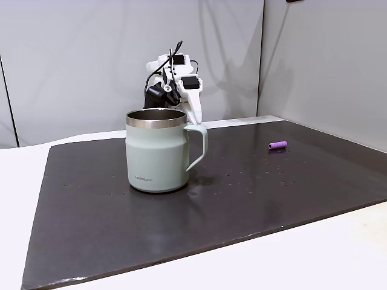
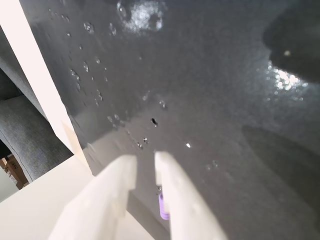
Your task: Grasp a pengrip and put it in the cup.
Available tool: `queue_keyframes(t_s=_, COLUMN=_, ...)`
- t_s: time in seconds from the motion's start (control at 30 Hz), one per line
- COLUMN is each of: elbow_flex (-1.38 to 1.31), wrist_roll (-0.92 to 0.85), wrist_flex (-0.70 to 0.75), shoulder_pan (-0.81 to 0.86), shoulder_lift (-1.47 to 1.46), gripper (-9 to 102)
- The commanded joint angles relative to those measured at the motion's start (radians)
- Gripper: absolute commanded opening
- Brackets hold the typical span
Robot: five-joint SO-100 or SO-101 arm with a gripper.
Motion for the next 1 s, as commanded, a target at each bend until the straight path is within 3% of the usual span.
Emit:
queue_keyframes(t_s=0.0, elbow_flex=-0.006, wrist_roll=0.0, wrist_flex=-0.028, shoulder_pan=0.002, shoulder_lift=0.008, gripper=0)
queue_keyframes(t_s=0.47, elbow_flex=-0.035, wrist_roll=0.018, wrist_flex=-0.002, shoulder_pan=-0.011, shoulder_lift=0.008, gripper=0)
queue_keyframes(t_s=0.7, elbow_flex=-0.227, wrist_roll=0.028, wrist_flex=0.06, shoulder_pan=-0.106, shoulder_lift=-0.023, gripper=0)
queue_keyframes(t_s=0.97, elbow_flex=-0.621, wrist_roll=0.115, wrist_flex=0.12, shoulder_pan=-0.245, shoulder_lift=-0.416, gripper=0)
